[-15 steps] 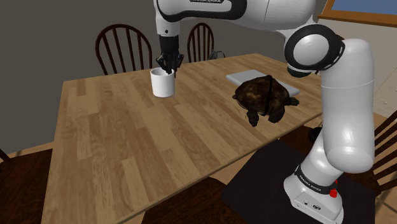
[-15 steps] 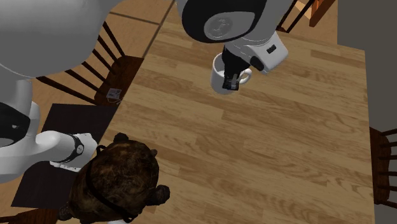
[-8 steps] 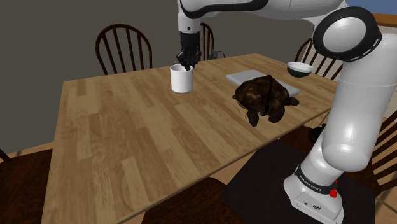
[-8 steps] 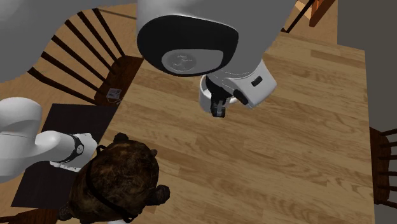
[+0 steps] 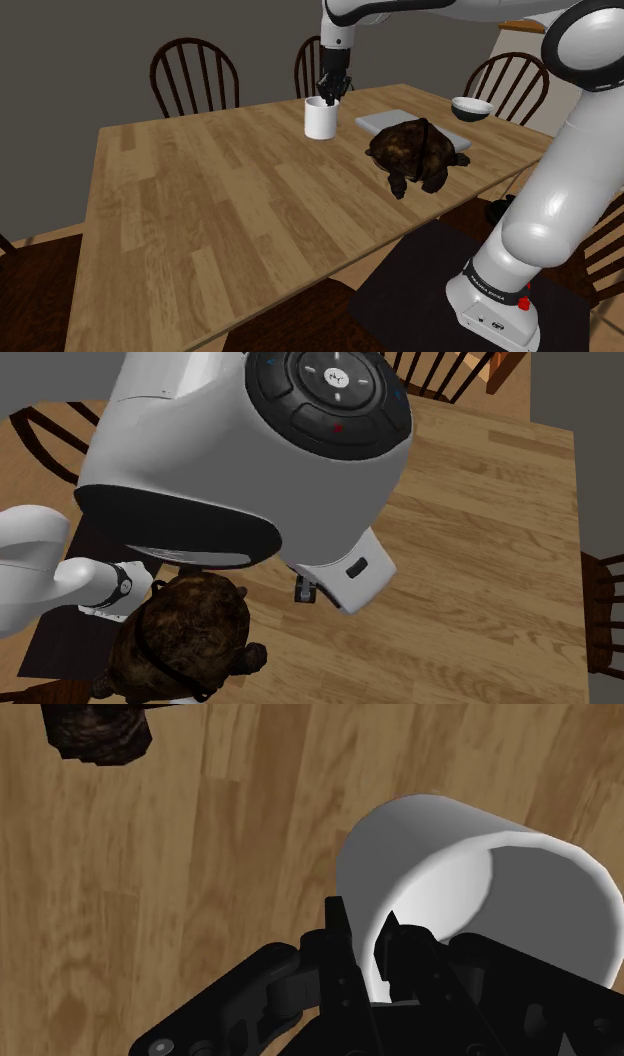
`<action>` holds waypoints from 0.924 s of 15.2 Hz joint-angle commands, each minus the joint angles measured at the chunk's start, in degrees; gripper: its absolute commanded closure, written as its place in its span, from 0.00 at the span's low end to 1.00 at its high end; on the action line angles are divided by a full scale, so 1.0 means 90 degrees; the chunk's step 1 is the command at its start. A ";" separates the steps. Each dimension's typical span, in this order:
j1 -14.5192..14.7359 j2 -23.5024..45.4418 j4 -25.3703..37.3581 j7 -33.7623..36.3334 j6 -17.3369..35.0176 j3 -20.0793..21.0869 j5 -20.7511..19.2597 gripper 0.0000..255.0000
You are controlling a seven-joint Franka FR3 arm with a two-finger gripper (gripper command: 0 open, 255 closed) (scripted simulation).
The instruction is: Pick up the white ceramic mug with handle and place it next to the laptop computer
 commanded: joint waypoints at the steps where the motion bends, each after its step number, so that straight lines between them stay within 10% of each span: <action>1: -0.0131 -0.0255 -0.0285 -0.0261 0.0029 -0.0120 0.0007 1.00; 14: -0.0991 -0.1306 -0.1252 -0.2105 -0.0051 -0.1140 -0.0208 1.00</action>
